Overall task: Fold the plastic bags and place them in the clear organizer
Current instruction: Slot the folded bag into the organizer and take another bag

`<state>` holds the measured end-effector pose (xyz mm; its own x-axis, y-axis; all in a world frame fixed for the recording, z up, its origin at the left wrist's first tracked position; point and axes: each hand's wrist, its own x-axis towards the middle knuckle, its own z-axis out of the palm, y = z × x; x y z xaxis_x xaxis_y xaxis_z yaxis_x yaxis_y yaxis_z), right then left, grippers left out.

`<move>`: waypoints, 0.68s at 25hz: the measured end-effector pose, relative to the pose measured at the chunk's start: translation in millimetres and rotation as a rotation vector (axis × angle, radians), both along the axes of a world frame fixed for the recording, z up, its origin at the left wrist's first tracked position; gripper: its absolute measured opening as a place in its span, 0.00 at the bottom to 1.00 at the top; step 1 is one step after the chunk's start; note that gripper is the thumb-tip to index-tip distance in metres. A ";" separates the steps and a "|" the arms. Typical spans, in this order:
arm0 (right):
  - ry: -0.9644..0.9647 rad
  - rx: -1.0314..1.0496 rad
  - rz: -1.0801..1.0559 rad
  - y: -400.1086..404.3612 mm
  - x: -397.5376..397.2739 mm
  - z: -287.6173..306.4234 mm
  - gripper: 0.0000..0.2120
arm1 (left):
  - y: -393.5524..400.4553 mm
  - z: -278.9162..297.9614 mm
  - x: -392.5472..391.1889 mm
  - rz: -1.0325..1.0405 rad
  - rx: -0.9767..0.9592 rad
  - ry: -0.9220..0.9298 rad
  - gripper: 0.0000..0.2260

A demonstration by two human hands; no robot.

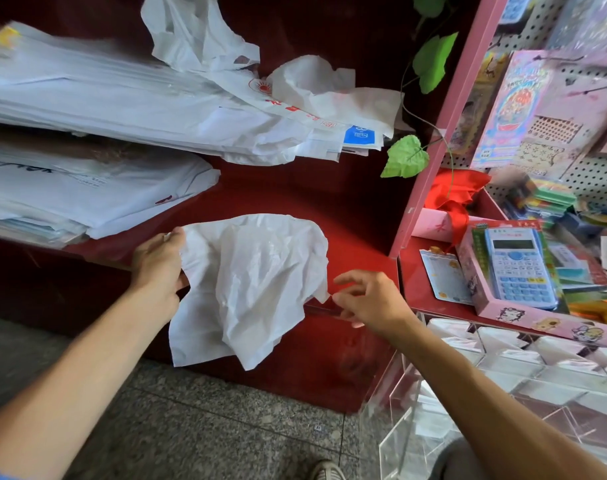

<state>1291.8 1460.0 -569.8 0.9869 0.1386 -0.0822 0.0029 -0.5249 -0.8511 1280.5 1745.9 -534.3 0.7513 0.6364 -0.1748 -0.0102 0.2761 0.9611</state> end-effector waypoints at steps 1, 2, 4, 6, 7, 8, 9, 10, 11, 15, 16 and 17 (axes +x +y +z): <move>0.015 -0.001 -0.004 0.0 2.5 -1.8 0.13 | -1.5 0.3 -0.4 -0.004 -0.001 0.003 0.12; 0.025 -0.021 0.006 0.1 4.6 -3.6 0.15 | -3.3 0.8 -0.9 -0.007 0.001 0.007 0.11; 0.005 -0.088 0.058 1.2 6.9 -6.2 0.17 | -7.0 2.0 -1.7 -0.010 0.008 0.005 0.11; -0.029 -0.141 0.114 2.7 6.0 -7.5 0.17 | -8.9 1.6 -1.2 -0.007 0.010 0.000 0.12; -0.047 -0.159 0.132 3.5 4.7 -7.8 0.16 | -8.7 0.8 -0.8 -0.005 0.008 -0.003 0.12; -0.072 -0.170 0.141 4.3 3.4 -7.7 0.15 | -7.7 0.2 -0.5 -0.007 0.007 -0.002 0.12; -0.101 -0.177 0.141 5.1 2.2 -7.5 0.14 | -6.4 -1.0 0.4 -0.010 0.008 0.002 0.12; -0.129 -0.181 0.136 5.9 1.3 -7.4 0.13 | -5.5 -1.7 1.0 -0.016 0.012 0.010 0.12; -0.152 -0.182 0.134 6.5 1.4 -7.7 0.12 | -5.4 -2.1 1.9 -0.021 0.014 0.014 0.12; -0.175 -0.149 0.112 7.8 3.2 -8.6 0.06 | -5.4 -4.2 5.1 -0.019 0.003 0.023 0.11; -0.176 -0.136 0.088 7.0 4.8 -7.6 0.07 | -3.7 -5.4 5.3 -0.016 0.002 0.023 0.10; -0.165 -0.094 0.050 5.1 6.8 -5.0 0.08 | -0.3 -7.3 6.3 -0.012 0.005 0.024 0.10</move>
<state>1298.6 1465.1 -574.8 0.9802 0.1870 0.0650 0.1661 -0.5981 -0.7840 1286.8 1745.6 -541.6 0.7543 0.6284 -0.1900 0.0166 0.2711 0.9624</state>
